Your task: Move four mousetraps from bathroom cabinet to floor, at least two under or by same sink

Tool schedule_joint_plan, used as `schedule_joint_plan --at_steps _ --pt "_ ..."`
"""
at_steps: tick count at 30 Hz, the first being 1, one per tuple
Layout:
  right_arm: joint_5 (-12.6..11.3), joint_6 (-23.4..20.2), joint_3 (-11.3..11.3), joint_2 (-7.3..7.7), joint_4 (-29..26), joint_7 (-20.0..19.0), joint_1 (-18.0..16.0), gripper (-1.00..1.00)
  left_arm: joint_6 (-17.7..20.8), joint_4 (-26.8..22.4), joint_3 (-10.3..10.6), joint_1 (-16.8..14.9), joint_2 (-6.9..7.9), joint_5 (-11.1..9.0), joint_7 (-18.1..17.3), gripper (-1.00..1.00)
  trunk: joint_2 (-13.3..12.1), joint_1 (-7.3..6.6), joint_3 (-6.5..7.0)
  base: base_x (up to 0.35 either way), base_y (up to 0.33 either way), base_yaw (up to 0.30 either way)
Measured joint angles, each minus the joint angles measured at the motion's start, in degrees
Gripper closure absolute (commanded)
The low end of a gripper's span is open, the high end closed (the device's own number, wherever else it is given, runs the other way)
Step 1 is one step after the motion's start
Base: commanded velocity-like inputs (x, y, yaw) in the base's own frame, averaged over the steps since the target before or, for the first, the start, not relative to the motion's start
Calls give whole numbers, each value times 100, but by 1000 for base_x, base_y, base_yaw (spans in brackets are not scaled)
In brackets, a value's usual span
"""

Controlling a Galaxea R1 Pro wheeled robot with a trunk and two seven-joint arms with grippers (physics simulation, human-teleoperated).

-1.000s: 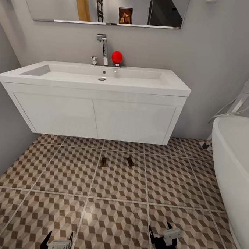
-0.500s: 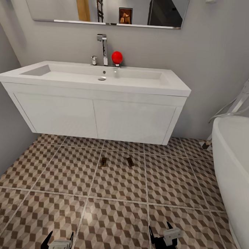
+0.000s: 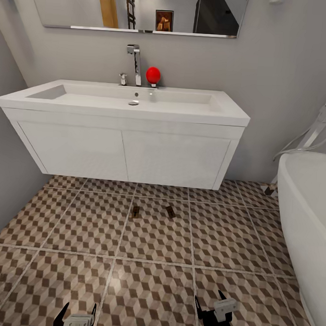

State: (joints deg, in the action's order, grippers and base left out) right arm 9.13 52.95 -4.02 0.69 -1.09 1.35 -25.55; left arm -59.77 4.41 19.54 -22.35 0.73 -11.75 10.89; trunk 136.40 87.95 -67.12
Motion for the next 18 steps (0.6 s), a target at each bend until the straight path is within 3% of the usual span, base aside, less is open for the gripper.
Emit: schedule_joint_plan --at_steps 6,18 --pt "0 1 0 0 0 0 0 -100 0 -1 0 0 0 0 0 -100 -159 -87 75 0 0 0" --pt "0 6 1 0 0 0 0 -100 0 -1 0 0 0 0 0 -100 -640 -351 382 0 0 0"
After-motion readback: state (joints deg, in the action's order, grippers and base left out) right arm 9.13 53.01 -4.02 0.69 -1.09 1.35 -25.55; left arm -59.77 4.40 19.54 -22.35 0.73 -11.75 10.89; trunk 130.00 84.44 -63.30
